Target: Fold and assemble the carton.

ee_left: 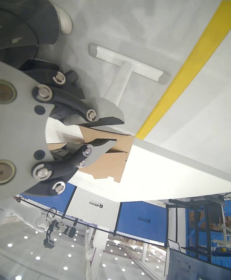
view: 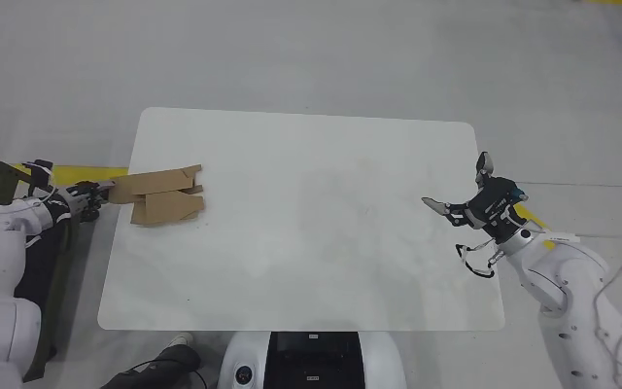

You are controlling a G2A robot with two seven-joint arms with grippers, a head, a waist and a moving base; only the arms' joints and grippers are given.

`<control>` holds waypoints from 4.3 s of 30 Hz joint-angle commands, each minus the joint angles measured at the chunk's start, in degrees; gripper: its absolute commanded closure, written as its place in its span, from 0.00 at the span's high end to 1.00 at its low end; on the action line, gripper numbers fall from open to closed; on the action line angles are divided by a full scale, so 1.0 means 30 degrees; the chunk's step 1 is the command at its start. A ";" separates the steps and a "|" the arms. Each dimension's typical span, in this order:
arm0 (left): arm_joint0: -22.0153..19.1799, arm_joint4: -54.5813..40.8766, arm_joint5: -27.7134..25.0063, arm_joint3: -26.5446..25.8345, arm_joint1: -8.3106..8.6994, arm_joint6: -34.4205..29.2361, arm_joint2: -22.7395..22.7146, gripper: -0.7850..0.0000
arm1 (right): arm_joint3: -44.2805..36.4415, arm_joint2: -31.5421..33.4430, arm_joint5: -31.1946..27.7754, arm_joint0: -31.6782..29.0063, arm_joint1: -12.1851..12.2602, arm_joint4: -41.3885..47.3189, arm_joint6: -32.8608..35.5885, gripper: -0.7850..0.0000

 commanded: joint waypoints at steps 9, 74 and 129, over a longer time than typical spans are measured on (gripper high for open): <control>-0.0242 0.0526 0.0150 -0.0047 -0.0320 0.0256 0.0204 0.18 | -0.0001 0.0001 0.0001 0.0000 0.0000 -0.0002 0.0001 1.00; -0.0693 -1.3755 0.3359 -1.2710 -0.1634 -0.6823 -0.0349 0.00 | -0.0001 0.0001 0.0001 0.0000 0.0000 -0.0002 0.0001 1.00; -0.1194 -1.4489 0.3993 -1.2115 -0.1935 -0.7445 0.0036 0.00 | 0.1182 -0.0983 -0.1733 0.1108 -0.0137 0.5548 0.0629 1.00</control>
